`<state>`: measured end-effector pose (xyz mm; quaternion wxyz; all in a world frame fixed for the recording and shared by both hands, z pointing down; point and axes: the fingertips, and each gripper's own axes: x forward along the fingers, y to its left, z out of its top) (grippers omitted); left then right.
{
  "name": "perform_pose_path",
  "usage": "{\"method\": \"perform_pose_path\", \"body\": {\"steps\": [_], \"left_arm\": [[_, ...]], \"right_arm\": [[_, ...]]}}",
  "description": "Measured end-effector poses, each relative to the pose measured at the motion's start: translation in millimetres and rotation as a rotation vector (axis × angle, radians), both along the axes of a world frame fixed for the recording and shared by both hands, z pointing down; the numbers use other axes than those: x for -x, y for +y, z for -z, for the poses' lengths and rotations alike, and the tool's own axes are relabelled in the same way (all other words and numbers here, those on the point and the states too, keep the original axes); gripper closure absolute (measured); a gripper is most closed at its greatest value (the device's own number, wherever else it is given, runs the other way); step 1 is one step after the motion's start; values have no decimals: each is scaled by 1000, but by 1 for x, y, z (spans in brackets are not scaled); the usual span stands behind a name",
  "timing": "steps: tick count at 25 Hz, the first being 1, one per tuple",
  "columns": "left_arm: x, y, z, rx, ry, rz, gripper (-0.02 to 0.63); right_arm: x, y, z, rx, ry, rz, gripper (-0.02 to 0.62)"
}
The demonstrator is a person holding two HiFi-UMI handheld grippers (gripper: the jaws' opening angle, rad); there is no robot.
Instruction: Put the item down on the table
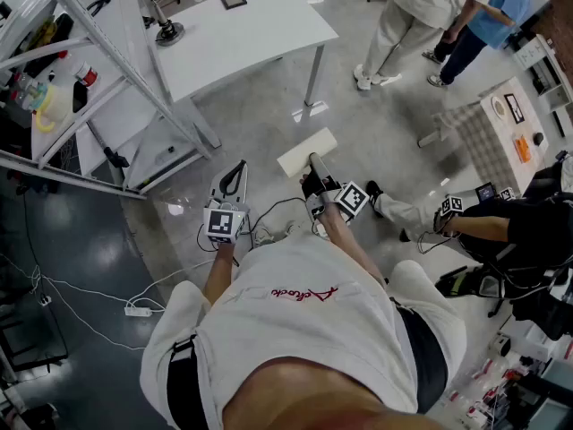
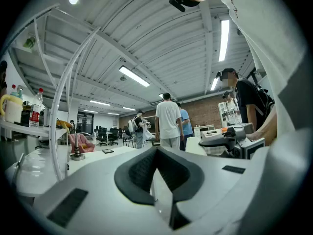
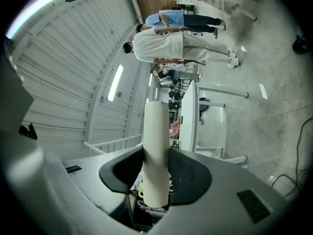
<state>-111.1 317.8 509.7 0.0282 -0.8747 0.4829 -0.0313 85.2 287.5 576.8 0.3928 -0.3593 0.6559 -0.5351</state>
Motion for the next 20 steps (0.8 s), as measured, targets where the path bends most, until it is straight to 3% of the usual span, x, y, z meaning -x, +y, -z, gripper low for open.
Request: {"method": "perform_pose_path", "body": {"steps": [20], "left_arm": [[-36, -11, 9, 12, 12, 11, 589]], "right_arm": [[-20, -20, -3, -2, -33, 26, 408]]}}
